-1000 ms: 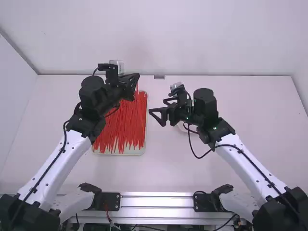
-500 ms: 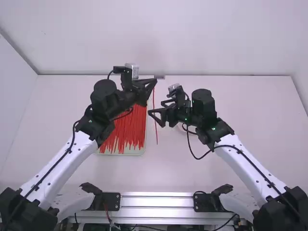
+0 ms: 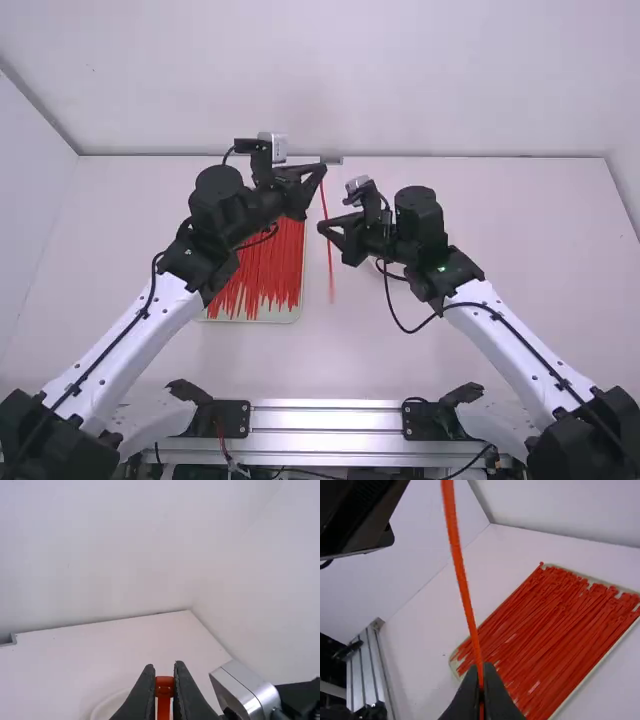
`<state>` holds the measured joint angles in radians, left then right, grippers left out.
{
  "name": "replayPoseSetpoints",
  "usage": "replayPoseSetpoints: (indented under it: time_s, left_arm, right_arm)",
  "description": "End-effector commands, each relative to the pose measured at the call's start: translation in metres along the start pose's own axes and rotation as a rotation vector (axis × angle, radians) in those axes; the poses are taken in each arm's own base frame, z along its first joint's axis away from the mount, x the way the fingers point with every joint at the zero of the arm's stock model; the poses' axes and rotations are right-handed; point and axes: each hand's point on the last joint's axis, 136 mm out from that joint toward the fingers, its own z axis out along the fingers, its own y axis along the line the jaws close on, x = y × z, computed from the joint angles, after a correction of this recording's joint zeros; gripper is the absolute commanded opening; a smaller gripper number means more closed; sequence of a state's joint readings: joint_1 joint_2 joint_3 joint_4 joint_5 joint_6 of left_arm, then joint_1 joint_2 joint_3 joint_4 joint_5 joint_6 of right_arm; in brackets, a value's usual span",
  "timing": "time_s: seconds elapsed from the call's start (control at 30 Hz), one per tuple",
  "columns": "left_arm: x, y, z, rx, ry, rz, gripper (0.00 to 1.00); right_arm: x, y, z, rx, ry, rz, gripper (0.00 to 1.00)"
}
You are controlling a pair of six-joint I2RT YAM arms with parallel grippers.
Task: Fasten the cable tie
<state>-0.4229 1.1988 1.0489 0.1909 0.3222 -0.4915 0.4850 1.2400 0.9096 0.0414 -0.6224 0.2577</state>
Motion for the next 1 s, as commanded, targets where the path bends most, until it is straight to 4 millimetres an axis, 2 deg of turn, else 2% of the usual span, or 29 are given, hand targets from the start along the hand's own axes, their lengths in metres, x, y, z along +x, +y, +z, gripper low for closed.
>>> replayPoseSetpoints:
  time_s: [0.0,0.07,0.1,0.13,0.17,0.23,0.27,0.33,0.43,0.57,0.6,0.73,0.8,0.97]
  left_arm:
    - [0.004,-0.001,0.001,0.0,0.007,-0.007,0.02]
    - [0.003,0.003,0.001,-0.021,-0.001,0.0,0.06]
    - [0.002,0.002,0.001,-0.017,-0.003,0.039,0.14]
    - [0.001,0.001,0.001,-0.012,-0.006,0.09,0.28]
    - [0.001,0.001,0.001,-0.013,-0.007,0.094,0.31]
    - [-0.001,0.001,0.001,-0.015,-0.013,0.144,0.43]
    - [-0.003,0.001,0.0,-0.016,-0.016,0.157,0.47]
    - [-0.012,0.001,-0.005,-0.014,-0.034,0.187,0.6]
    - [-0.025,-0.004,-0.012,0.03,-0.048,0.244,0.68]
    - [-0.044,-0.021,-0.028,0.174,-0.064,0.369,0.78]
    - [-0.049,-0.025,-0.032,0.218,-0.069,0.385,0.83]
    - [-0.061,-0.037,-0.046,0.357,-0.079,0.444,0.89]
    - [-0.064,-0.049,-0.052,0.475,-0.072,0.503,0.99]
    - [-0.07,-0.062,-0.051,0.595,-0.051,0.497,0.99]
  right_arm:
    - [-0.013,0.005,-0.001,-0.01,-0.022,-0.055,0.0]
    - [-0.014,0.005,-0.001,-0.011,-0.024,-0.095,0.0]
    - [-0.014,0.005,-0.002,-0.011,-0.027,-0.11,0.0]
    - [-0.016,0.004,-0.003,-0.006,-0.031,-0.133,0.0]
    - [-0.016,0.004,-0.004,-0.004,-0.033,-0.138,0.0]
    - [-0.02,0.0,-0.008,0.007,-0.045,-0.168,0.0]
    - [-0.022,-0.002,-0.009,0.013,-0.051,-0.18,0.0]
    - [-0.029,-0.006,-0.014,0.027,-0.076,-0.218,0.0]
    - [-0.039,-0.004,-0.023,0.017,-0.113,-0.285,0.0]
    - [-0.06,0.002,-0.039,-0.01,-0.189,-0.39,0.0]
    - [-0.065,0.004,-0.042,-0.022,-0.211,-0.413,0.0]
    - [-0.077,0.016,-0.056,-0.1,-0.264,-0.483,0.0]
    - [-0.085,0.025,-0.065,-0.157,-0.303,-0.55,0.0]
    - [-0.096,0.028,-0.072,-0.181,-0.344,-0.541,0.0]
